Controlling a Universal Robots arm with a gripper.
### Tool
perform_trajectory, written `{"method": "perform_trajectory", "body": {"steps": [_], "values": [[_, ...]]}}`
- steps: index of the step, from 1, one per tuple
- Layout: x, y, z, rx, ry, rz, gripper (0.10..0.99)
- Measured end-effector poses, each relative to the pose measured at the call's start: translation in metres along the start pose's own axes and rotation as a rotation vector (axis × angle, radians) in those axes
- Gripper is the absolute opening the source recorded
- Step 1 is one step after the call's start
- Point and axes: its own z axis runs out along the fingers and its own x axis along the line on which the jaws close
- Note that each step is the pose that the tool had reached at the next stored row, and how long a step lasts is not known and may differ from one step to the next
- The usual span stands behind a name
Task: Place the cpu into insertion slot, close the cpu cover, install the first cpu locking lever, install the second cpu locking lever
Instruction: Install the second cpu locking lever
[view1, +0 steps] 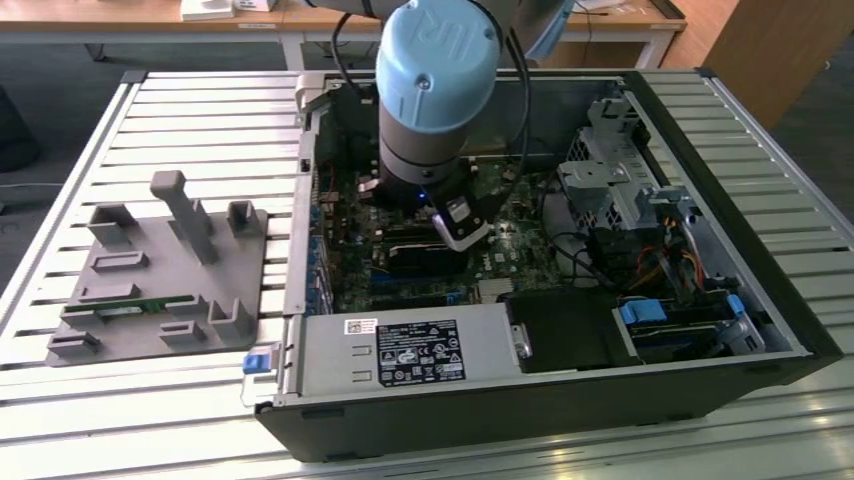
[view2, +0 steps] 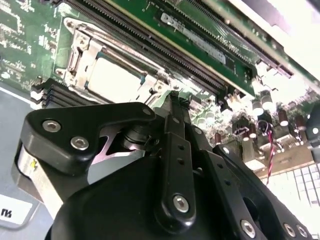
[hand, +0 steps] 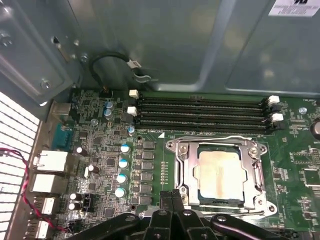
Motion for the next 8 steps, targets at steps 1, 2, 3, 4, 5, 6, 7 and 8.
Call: {"method": "perform_trajectory", "body": {"steps": [1,2,3,4,5,6,7,8], "values": [[0.0,0.0008,-0.0019,0.0,0.0,0.0,0.106],[0.0,0.0016,-0.0037,0.0,0.0,0.0,0.106],[0.0,0.0024,-0.0055,0.0,0.0,0.0,0.106],[0.0,0.0031,-0.0069,0.0,0.0001,0.0,0.106],[0.0,0.0037,-0.0083,0.0,0.0,0.0,0.106],[0.0,0.0038,-0.0086,0.0,0.0,0.0,0.106],[0.0,0.0038,-0.0086,0.0,-0.0001,0.0,0.106],[0.0,0.0038,-0.0086,0.0,0.0,0.0,0.106]]}}
